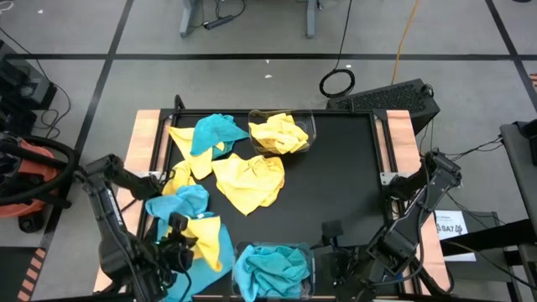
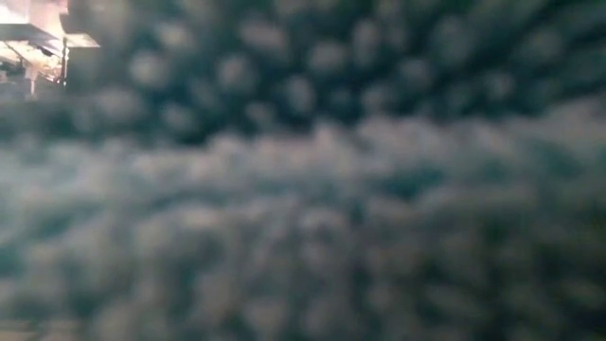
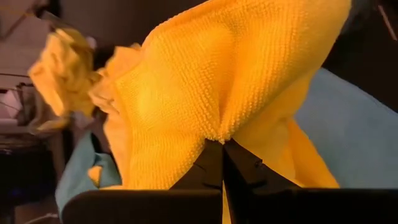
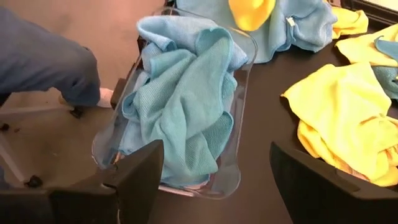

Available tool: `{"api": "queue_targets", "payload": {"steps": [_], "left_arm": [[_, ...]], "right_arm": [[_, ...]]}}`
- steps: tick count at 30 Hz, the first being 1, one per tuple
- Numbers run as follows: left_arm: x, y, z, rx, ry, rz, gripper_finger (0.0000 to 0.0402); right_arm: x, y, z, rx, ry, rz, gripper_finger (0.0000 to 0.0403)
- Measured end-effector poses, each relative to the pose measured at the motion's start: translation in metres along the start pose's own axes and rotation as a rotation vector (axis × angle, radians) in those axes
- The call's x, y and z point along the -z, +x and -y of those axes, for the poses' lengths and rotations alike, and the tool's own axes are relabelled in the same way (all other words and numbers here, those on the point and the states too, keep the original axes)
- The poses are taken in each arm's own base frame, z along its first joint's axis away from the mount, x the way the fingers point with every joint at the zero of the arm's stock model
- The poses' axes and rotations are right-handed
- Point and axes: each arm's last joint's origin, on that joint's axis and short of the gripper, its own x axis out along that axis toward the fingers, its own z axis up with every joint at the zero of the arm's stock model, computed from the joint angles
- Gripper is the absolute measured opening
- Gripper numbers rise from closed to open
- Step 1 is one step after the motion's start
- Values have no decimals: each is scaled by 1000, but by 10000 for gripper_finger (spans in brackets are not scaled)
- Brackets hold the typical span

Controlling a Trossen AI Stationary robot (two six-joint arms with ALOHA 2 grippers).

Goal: Sort microfiber towel by color & place in baskets
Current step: Put the yellow towel into the top transparent bin

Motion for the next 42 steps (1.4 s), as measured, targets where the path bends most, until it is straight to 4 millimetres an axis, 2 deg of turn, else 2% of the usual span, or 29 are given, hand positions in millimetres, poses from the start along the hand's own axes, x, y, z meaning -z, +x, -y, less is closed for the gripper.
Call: {"api": "queue_targets", "payload": {"steps": [10, 18, 28, 36, 42], "left_arm": [[-7, -5, -41, -161, 6, 143, 0], [-28, 0, -80, -243, -9, 248, 0], [-60, 18, -143, -366, -51, 328, 0], [-73, 35, -198, -485, -98, 341, 0], [-75, 45, -235, -549, -136, 348, 0]], "right_arm": [[-6, 0, -3, -27, 35, 56, 285], [-6, 0, -3, -26, 34, 55, 286], [-6, 0, -3, -26, 34, 55, 286], [-6, 0, -3, -26, 34, 55, 286], [-6, 0, -3, -26, 34, 55, 286]]}}
